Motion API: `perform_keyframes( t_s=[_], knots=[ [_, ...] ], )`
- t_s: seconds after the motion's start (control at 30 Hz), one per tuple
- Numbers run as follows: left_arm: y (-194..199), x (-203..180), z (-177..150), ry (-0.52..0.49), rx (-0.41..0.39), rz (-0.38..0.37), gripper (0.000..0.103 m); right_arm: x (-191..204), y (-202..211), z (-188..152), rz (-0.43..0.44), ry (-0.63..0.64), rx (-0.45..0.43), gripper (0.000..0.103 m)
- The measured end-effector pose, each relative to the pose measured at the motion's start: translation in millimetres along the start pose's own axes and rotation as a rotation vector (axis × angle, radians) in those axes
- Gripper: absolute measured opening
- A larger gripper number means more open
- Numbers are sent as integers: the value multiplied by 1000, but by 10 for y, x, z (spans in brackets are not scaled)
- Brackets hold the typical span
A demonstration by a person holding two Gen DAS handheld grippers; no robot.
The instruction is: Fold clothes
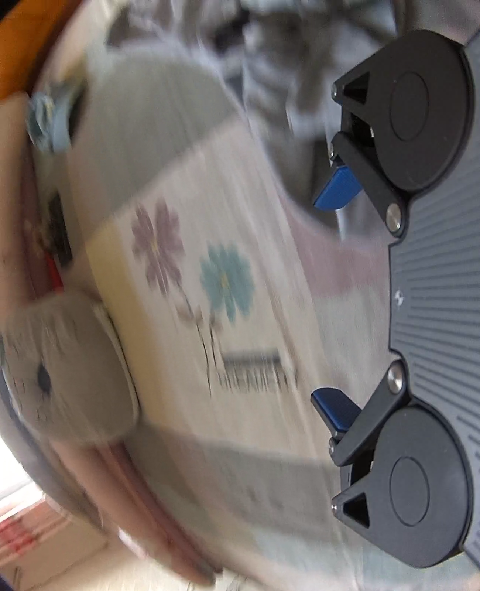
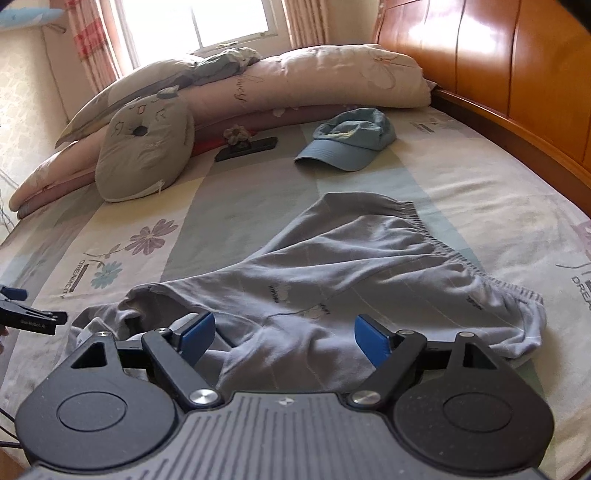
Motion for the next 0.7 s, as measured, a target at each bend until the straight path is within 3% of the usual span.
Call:
perform_keyframes(
  t_s=[0.13, 0.2, 0.27, 0.4, 0.7],
  knots=[
    [108, -449, 38, -60, 3, -190, 102, 138, -43, 41, 20, 20, 1, 86],
    [135, -724, 38, -131, -16, -237, 102, 182, -43, 50, 28, 30, -2, 86],
    [123, -935, 44, -191, -41, -239, 102, 201, -33, 44, 30, 38, -4, 88],
    [-57, -1152, 66, -244, -47, -166, 102, 138, -14, -3, 19, 32, 3, 89],
    [-354, -766, 543, -245, -81, 51, 102, -184, 90, -92, -26, -20, -7, 90]
  ],
)
Point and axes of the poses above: each gripper's, at about its wrist camera, not at the fingertips, and y roughly against the way its jaws point, x to its left, z to its top, the point moved 4 cm from there along -y, roughly the way its jaws point, and after that the axes turned 11 degrees about y, right-handed, at the moved point
